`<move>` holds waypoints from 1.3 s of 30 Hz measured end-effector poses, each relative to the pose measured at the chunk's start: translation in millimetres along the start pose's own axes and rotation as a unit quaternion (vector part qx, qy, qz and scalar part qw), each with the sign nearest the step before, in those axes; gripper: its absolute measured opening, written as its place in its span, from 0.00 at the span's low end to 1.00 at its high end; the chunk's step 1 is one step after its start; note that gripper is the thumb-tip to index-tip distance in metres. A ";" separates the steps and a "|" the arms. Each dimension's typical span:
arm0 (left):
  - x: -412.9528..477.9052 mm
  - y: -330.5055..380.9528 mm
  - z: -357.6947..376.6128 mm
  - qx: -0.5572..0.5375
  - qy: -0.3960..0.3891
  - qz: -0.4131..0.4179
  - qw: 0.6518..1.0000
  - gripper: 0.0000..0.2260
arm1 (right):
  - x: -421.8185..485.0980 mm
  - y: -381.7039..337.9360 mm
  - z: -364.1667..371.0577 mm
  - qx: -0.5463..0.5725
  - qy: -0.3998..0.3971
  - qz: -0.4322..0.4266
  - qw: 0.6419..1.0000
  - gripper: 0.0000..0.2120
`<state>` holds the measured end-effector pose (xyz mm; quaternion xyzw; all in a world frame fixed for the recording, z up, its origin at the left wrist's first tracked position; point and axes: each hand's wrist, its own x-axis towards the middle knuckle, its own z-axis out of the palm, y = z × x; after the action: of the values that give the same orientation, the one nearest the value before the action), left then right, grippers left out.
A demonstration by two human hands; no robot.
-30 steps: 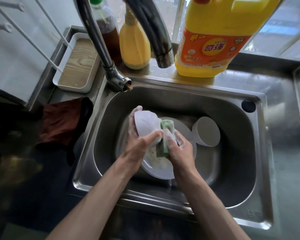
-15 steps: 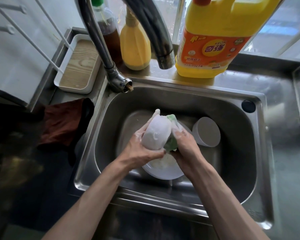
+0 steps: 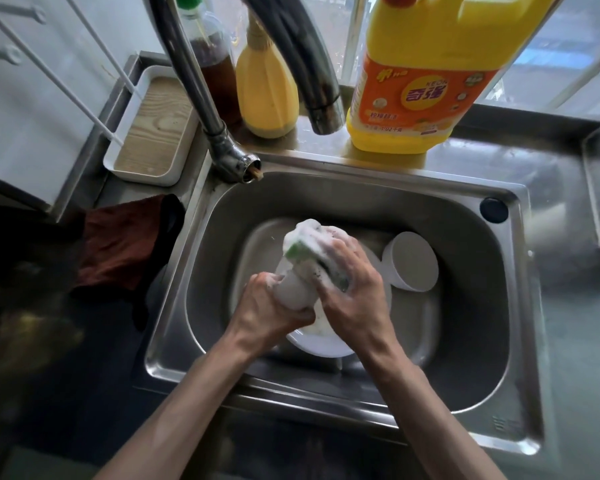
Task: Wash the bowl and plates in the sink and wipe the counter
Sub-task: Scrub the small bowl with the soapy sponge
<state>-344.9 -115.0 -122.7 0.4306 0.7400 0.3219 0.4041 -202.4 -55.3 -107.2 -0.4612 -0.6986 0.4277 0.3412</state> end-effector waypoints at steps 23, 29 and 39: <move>-13.9 21.3 -1.6 -0.283 -0.048 -0.155 0.945 0.34 | 3.8 26.0 -28.8 0.067 0.018 0.320 0.945 0.25; 4.3 4.4 11.0 -0.082 -0.051 -0.070 0.993 0.29 | 0.7 27.4 -23.3 -0.019 -0.007 0.197 0.980 0.16; 28.0 10.6 -6.8 -0.126 -0.075 -0.106 0.984 0.09 | -7.3 26.7 -29.4 -0.274 -0.021 -0.188 0.943 0.18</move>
<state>-355.3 -86.2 -119.8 0.3186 0.7028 0.3346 0.5409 -164.9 -48.2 -120.3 -0.3883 -0.8695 0.1574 0.2614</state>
